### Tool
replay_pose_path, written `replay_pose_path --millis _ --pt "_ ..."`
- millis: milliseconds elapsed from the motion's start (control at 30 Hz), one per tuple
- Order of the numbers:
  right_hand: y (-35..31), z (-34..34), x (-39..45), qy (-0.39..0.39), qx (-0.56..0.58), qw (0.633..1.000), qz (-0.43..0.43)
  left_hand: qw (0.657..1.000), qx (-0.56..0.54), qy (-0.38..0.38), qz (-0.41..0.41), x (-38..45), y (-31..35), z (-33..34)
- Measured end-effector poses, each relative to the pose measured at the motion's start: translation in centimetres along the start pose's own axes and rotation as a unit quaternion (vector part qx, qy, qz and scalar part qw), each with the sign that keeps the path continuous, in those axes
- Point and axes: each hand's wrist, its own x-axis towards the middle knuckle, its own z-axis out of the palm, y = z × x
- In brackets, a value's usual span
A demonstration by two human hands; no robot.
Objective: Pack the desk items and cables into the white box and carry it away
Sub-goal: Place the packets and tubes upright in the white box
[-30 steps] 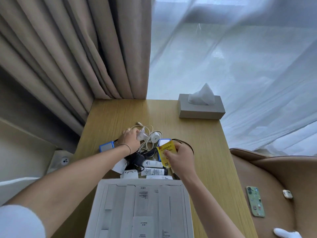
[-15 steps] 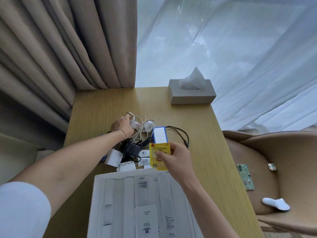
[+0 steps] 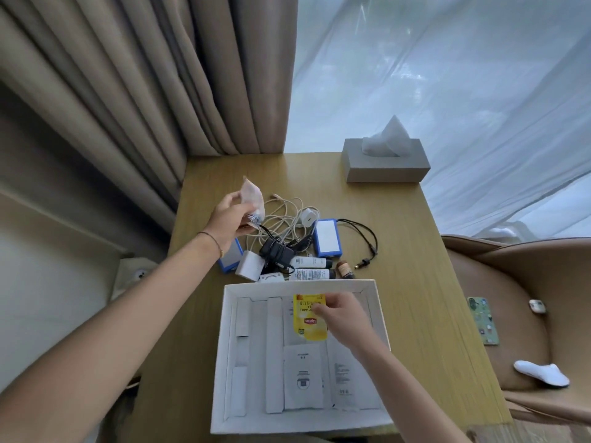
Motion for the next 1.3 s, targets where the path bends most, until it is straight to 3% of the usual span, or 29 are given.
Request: replay_pose_path --millis 133,433,733,1000,1300 --pt "2.0 1.5 1.4 0.019 -0.086 0.996 0.010 0.997 -0.076 -0.015 -0.009 -4.9 -0.1 -1.9" --pt "3.9 4.5 4.8 0.032 -0.218 0.975 0.033 0.998 0.003 0.061 -0.005 -14.3 -3.1 -2.5" --pt "3.2 4.5 5.7 0.041 -0.425 0.901 -0.082 0.996 0.062 0.027 -0.055 -17.9 -6.7 -0.1" --pt "-0.7 0.6 3.8 0.054 -0.409 0.905 -0.104 0.976 0.190 -0.043 -0.102 -17.4 -10.0 3.5" --pt "-0.1 -3.9 0.3 0.053 -0.360 0.927 -0.085 0.908 0.343 -0.176 -0.161 -16.7 -15.8 8.5"
